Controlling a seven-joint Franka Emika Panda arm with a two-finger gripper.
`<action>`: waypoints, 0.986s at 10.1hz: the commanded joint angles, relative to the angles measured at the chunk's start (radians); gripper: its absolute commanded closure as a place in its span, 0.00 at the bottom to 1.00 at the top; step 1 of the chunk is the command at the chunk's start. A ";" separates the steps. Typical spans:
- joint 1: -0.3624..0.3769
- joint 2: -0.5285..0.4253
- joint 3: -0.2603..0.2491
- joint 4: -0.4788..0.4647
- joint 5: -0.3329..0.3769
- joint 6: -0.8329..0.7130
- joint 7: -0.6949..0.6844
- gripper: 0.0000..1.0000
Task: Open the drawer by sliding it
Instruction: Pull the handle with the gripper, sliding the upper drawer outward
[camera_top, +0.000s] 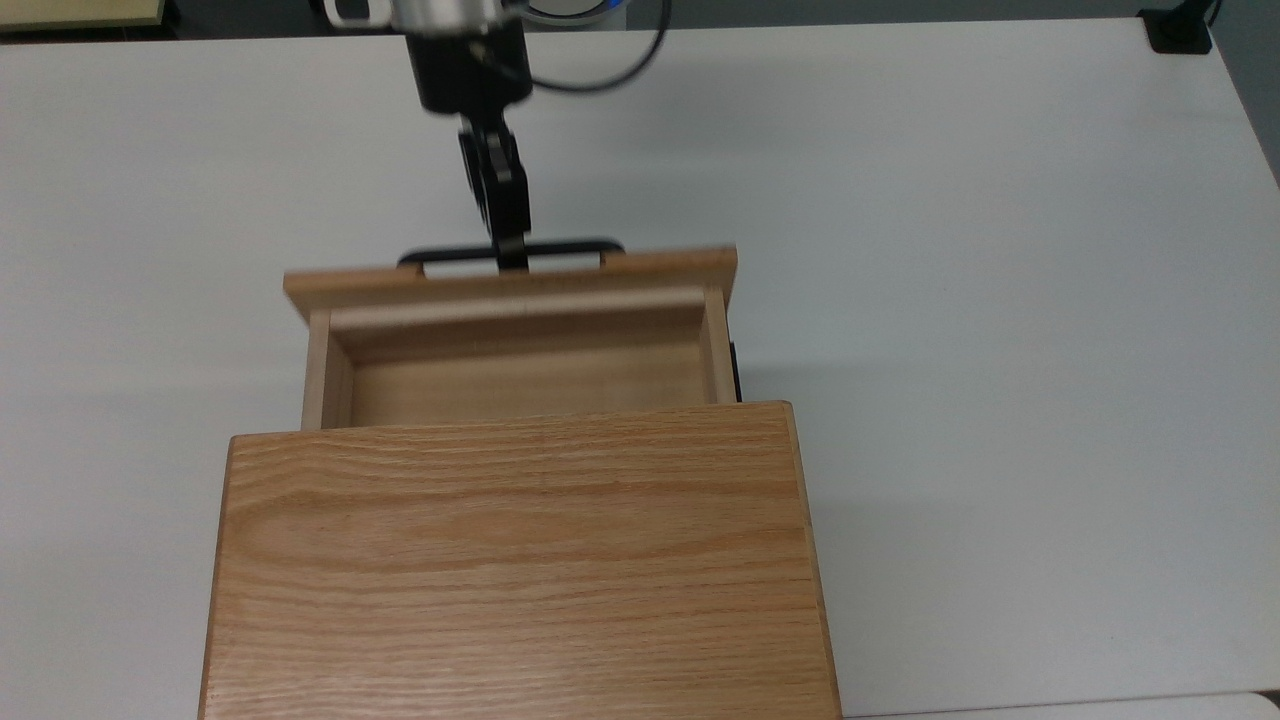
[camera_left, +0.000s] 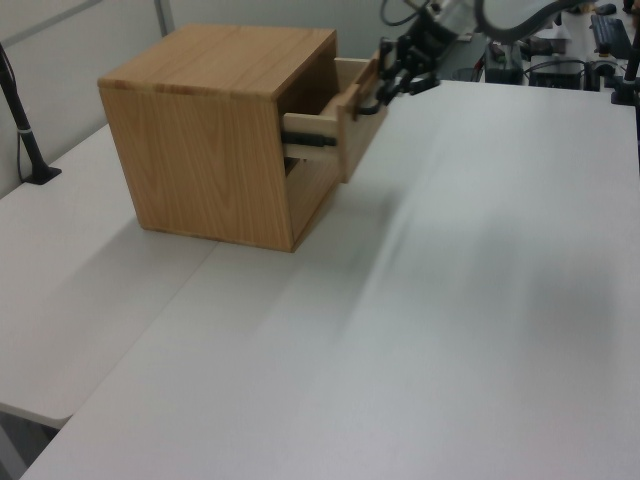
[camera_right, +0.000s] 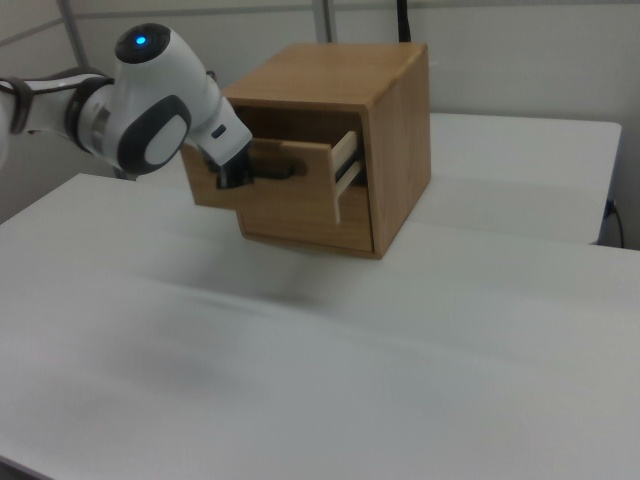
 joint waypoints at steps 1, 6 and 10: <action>0.015 -0.197 -0.014 -0.144 0.092 -0.187 -0.220 0.99; 0.013 -0.240 -0.046 -0.149 0.093 -0.394 -0.313 0.69; 0.015 -0.242 -0.046 -0.106 0.078 -0.602 -0.454 0.00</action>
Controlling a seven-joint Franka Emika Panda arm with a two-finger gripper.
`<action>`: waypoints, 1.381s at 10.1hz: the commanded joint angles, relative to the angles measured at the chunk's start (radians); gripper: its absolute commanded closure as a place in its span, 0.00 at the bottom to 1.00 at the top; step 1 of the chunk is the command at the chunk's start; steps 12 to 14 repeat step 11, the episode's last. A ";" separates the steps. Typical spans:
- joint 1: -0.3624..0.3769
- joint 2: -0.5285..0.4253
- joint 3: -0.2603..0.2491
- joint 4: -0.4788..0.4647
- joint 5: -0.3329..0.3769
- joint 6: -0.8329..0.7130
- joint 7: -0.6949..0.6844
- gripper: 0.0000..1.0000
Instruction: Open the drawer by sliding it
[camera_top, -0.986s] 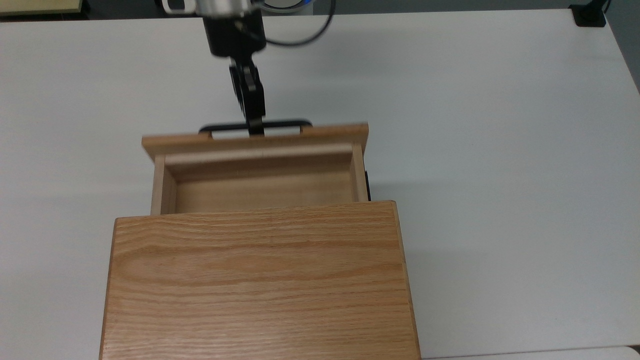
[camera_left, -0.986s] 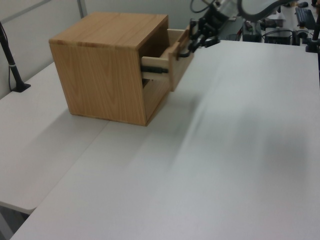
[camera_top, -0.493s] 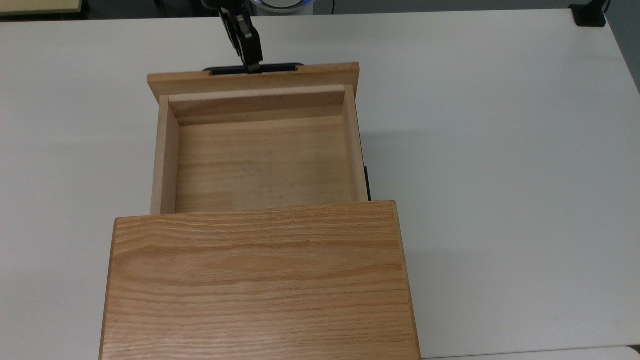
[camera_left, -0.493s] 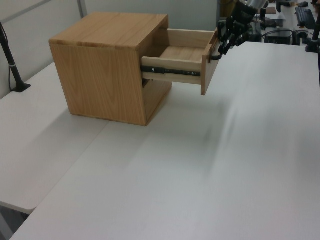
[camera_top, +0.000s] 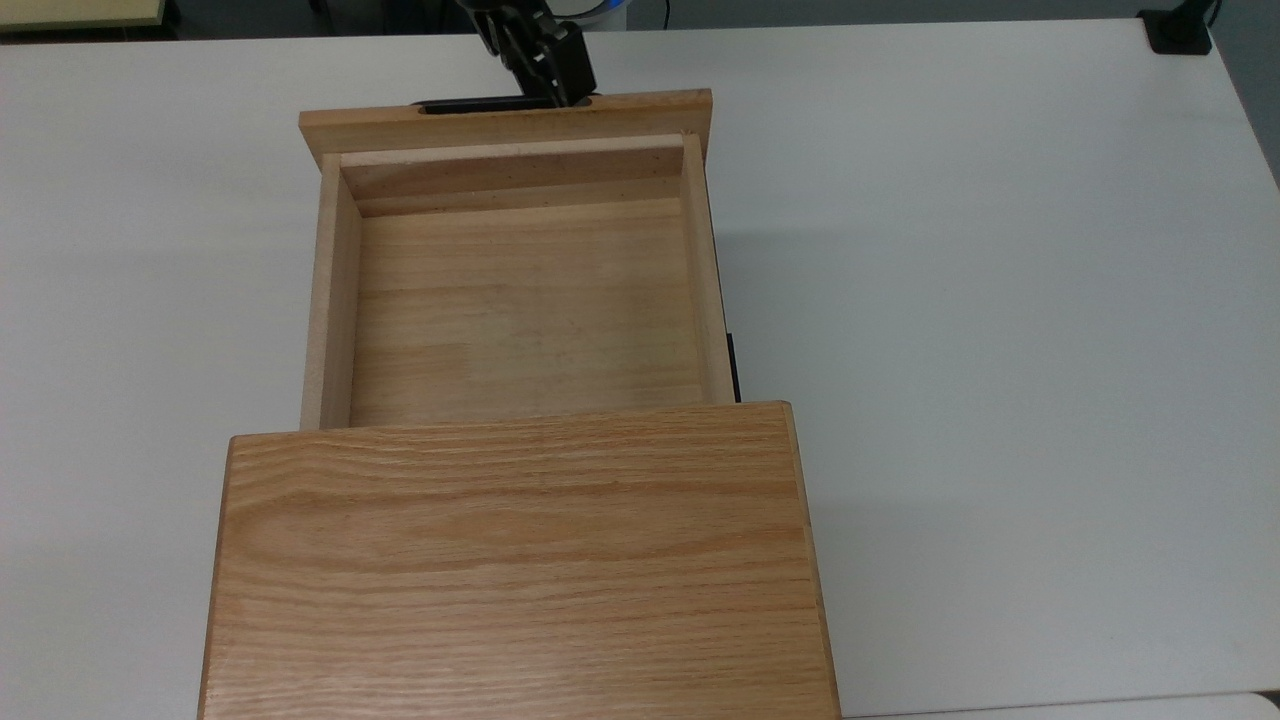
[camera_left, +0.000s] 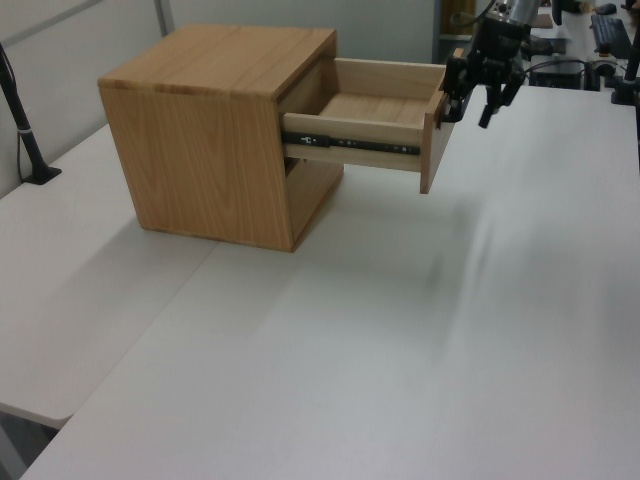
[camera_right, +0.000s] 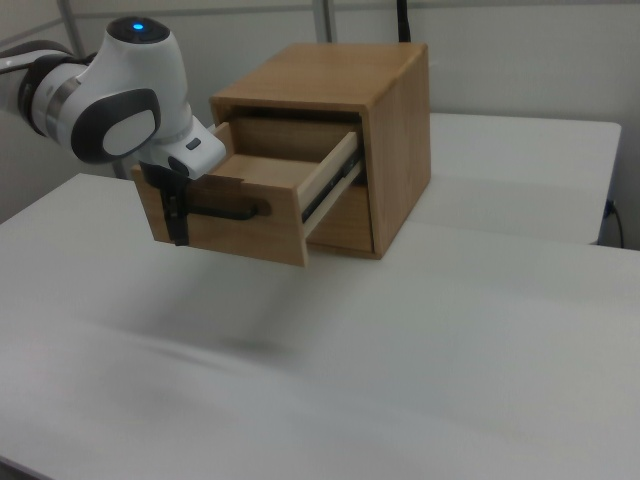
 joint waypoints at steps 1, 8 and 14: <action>0.005 -0.027 -0.005 0.082 0.006 -0.140 -0.257 0.00; -0.003 0.097 0.020 0.458 -0.374 -0.529 -0.725 0.00; -0.003 0.131 0.029 0.487 -0.384 -0.535 -0.715 0.00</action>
